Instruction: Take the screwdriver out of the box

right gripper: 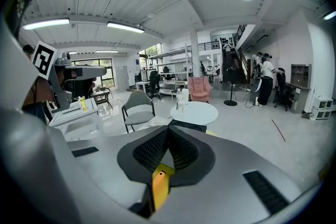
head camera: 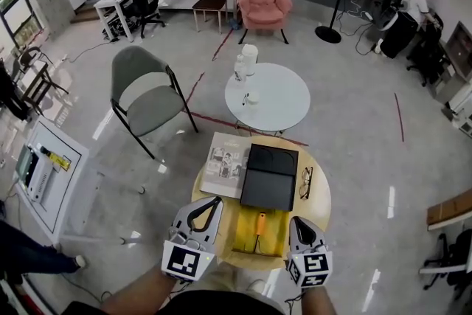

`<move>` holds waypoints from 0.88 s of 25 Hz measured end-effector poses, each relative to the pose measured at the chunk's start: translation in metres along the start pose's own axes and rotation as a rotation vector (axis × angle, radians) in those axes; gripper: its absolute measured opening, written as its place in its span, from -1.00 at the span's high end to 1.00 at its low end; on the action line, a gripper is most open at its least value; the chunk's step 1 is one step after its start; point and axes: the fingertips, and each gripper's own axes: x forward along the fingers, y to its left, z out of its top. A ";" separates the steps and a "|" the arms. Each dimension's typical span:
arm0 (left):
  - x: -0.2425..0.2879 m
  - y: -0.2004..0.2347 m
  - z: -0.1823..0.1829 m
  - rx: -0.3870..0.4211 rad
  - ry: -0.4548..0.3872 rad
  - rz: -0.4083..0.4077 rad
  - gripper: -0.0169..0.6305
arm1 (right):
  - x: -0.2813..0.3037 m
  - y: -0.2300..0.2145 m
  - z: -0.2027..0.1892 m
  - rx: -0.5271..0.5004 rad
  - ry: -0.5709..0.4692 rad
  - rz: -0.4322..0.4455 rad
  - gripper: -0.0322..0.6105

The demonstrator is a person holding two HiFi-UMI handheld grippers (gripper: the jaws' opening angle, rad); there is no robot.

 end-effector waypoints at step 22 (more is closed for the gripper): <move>0.022 0.020 -0.035 0.011 0.039 -0.031 0.91 | 0.085 0.028 -0.096 0.094 0.203 0.093 0.74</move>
